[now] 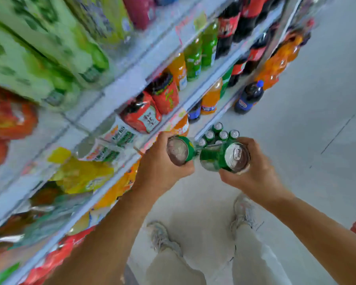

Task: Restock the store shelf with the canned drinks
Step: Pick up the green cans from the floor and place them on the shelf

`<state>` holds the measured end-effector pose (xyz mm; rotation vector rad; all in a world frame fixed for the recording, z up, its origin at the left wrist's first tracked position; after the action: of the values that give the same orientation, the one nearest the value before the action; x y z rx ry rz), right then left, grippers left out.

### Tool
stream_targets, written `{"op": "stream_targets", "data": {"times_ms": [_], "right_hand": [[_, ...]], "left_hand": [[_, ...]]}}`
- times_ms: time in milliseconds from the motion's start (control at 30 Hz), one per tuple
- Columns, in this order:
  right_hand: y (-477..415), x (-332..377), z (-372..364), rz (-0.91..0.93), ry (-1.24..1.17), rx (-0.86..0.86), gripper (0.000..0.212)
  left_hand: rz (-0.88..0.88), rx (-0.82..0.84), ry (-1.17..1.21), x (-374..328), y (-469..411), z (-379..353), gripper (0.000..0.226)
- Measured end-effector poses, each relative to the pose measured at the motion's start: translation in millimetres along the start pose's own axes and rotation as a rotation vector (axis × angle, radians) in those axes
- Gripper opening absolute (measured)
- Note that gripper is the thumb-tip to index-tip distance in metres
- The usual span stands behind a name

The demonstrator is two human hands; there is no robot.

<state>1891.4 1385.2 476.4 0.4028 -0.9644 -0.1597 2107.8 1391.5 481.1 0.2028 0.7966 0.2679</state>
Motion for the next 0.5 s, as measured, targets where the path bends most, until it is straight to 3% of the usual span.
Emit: {"op": "stream_targets", "data": {"times_ms": [167, 500], "right_hand": [[73.5, 135.6, 42.6, 0.199, -0.138, 0.01, 0.054], [158.7, 328.3, 60.1, 0.611, -0.286, 0.129, 0.048]], "left_hand": [[-0.09, -0.146, 0.0, -63.9, 75.6, 127.6, 0.072], [-0.276, -0.598, 0.286, -128.2, 201.4, 321.8, 0.051]]}}
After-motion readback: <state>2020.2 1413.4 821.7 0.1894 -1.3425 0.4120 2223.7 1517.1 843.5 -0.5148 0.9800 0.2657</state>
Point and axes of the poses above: each hand's wrist, its own y-axis away from the middle knuckle, its own z-axis out of the back of the hand, x = y × z, the point moved 2 cm from there along -y, towards the middle knuckle, and after that the axes turned 2 degrees about -z, right-handed, at the moved point
